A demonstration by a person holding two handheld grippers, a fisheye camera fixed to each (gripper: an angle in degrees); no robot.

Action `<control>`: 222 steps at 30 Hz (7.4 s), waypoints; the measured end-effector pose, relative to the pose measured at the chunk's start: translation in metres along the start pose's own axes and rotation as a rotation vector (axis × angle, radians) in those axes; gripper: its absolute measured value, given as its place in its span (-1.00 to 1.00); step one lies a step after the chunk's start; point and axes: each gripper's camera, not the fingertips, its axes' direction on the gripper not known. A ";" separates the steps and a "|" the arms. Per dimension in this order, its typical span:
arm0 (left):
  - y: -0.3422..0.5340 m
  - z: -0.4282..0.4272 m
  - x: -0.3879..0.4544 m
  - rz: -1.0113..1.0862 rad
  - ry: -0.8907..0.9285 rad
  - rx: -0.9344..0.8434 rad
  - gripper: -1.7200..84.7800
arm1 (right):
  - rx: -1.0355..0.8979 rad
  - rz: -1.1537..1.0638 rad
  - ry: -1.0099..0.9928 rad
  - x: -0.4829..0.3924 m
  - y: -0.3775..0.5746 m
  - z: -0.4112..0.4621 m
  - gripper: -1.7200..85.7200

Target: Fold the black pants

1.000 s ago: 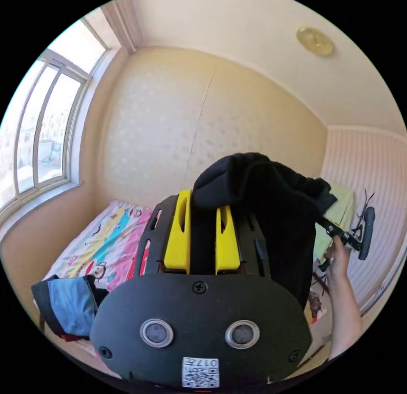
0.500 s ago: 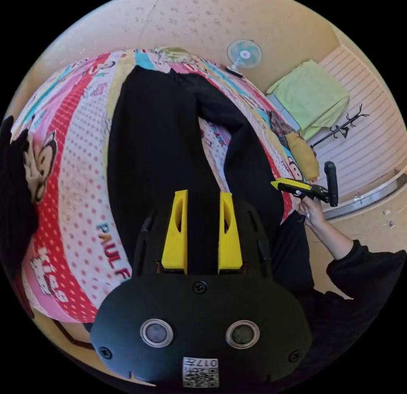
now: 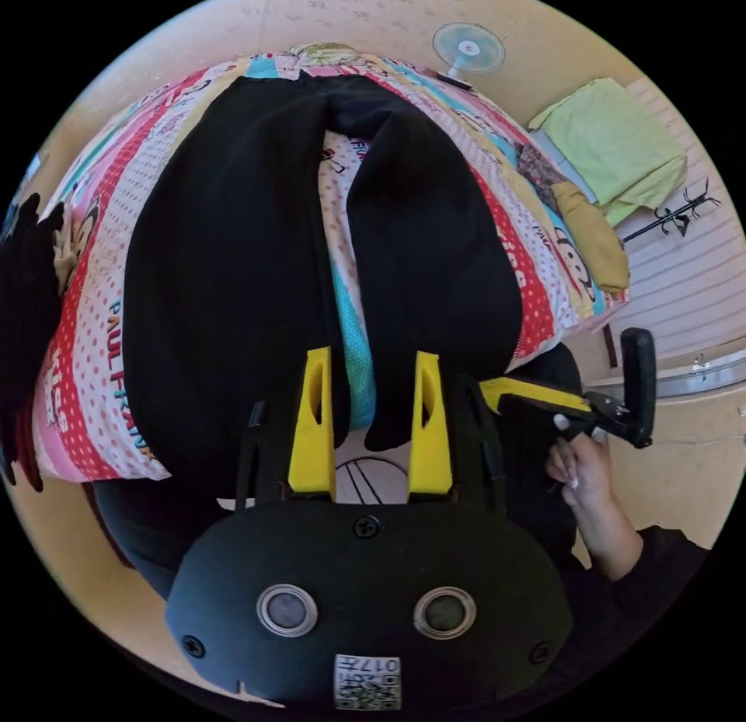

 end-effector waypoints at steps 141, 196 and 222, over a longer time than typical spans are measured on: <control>0.078 -0.150 -0.208 -0.223 0.626 -0.169 -0.81 | -0.106 -0.187 -0.360 0.064 -0.040 -0.057 -0.87; 0.030 -0.488 -0.079 0.650 1.193 0.637 -0.86 | 0.379 -1.035 -0.947 -0.201 0.027 -0.374 -0.94; -0.064 -0.544 -0.014 0.772 1.306 0.667 -0.86 | 0.336 -0.528 -1.319 -0.061 0.016 -0.322 -0.69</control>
